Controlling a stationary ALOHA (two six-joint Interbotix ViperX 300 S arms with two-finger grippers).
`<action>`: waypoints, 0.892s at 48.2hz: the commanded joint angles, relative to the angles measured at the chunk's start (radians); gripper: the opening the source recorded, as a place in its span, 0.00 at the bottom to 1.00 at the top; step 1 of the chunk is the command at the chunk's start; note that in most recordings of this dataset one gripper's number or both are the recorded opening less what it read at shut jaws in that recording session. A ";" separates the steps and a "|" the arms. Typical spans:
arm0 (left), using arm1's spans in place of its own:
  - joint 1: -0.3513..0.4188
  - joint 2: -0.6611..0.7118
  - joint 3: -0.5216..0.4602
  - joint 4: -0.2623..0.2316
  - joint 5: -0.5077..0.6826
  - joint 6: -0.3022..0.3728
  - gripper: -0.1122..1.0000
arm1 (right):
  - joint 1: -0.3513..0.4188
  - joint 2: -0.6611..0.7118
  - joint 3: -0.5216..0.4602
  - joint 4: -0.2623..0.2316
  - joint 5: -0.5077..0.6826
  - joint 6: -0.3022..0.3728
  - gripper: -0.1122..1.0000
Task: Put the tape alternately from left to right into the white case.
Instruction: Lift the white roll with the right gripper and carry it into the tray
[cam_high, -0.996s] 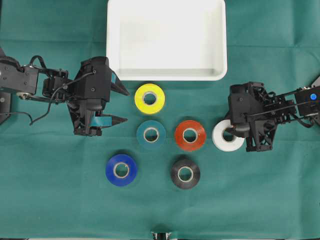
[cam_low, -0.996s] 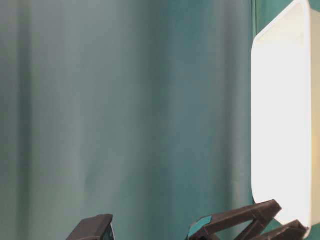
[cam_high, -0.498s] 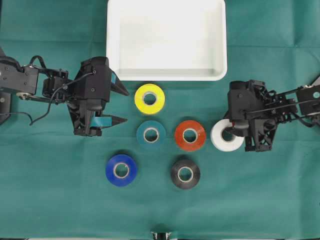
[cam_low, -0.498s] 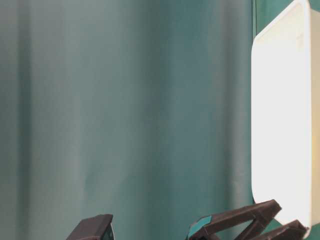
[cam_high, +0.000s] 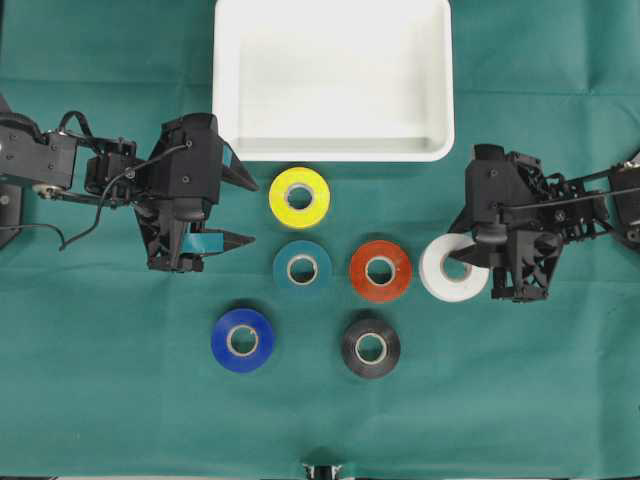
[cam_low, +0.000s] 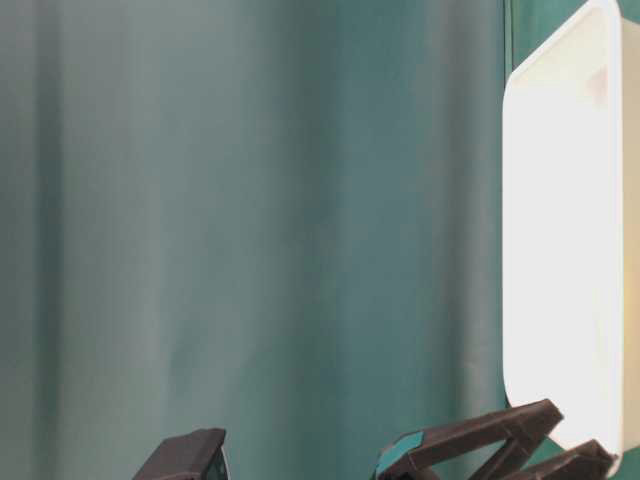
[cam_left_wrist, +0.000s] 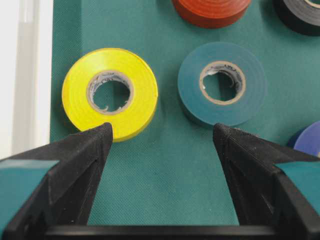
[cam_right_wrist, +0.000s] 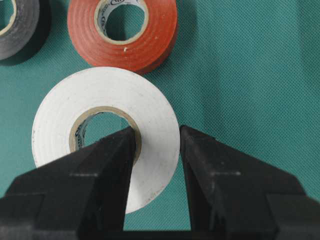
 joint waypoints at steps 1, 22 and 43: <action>-0.003 -0.018 -0.018 -0.002 -0.003 0.002 0.86 | -0.028 -0.017 -0.028 -0.017 -0.009 0.002 0.11; -0.003 -0.018 -0.018 -0.002 -0.003 0.002 0.86 | -0.245 0.006 -0.124 -0.133 -0.011 0.002 0.11; -0.003 -0.017 -0.021 -0.002 -0.003 0.002 0.86 | -0.431 0.199 -0.302 -0.241 -0.011 0.002 0.11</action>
